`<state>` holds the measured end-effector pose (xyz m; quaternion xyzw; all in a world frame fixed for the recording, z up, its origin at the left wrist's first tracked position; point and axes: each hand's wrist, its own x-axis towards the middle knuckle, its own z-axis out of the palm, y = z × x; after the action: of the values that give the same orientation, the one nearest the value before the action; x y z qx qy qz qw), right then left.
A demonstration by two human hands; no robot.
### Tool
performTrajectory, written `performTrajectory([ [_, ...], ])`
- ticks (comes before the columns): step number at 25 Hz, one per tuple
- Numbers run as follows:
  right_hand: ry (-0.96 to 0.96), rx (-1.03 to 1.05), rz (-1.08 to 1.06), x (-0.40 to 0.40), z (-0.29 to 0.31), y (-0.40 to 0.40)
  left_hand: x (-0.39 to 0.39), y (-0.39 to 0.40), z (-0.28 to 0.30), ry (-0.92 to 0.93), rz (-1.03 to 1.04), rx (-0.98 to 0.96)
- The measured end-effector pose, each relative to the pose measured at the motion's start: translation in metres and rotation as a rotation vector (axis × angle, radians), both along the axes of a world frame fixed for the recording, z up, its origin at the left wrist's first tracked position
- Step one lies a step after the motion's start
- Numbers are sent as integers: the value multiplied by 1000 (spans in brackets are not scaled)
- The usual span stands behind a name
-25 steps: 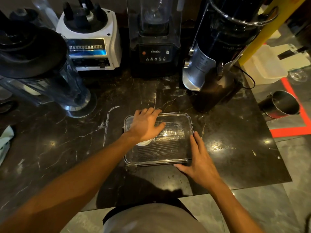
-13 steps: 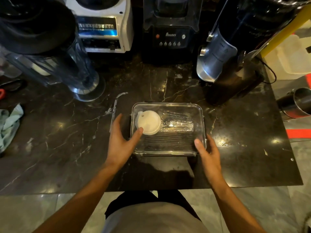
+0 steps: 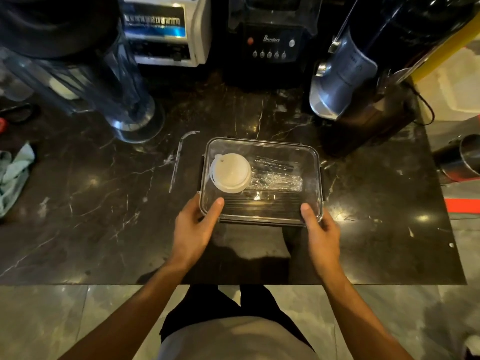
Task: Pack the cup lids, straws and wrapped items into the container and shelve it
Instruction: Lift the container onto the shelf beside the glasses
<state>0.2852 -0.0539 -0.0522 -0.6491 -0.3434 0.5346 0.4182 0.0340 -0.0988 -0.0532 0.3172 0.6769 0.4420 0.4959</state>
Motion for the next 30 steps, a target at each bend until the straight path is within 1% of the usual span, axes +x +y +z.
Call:
performTrajectory([
  [3,13,86,38,1,28,20,-2,18,32,-11,23,55],
  [5,3,193,64,-2,53,38,-2,32,57,-7,19,119],
  [7,-20,314,44,-4,83,55,-4,46,90,37,-1,212],
  [10,-51,441,36,-7,134,76,-10,64,140,139,-2,348],
  [13,-50,542,43,-10,184,88,-14,79,186,179,-19,478],
  [17,-81,637,59,-11,243,102,-16,88,235,245,-2,599],
  [24,-114,792,114,-6,312,93,-24,92,292,399,-26,792],
  [26,-124,845,145,-3,331,87,-28,93,311,429,4,853],
  [30,-147,952,175,5,367,86,-28,94,355,418,54,942],
])
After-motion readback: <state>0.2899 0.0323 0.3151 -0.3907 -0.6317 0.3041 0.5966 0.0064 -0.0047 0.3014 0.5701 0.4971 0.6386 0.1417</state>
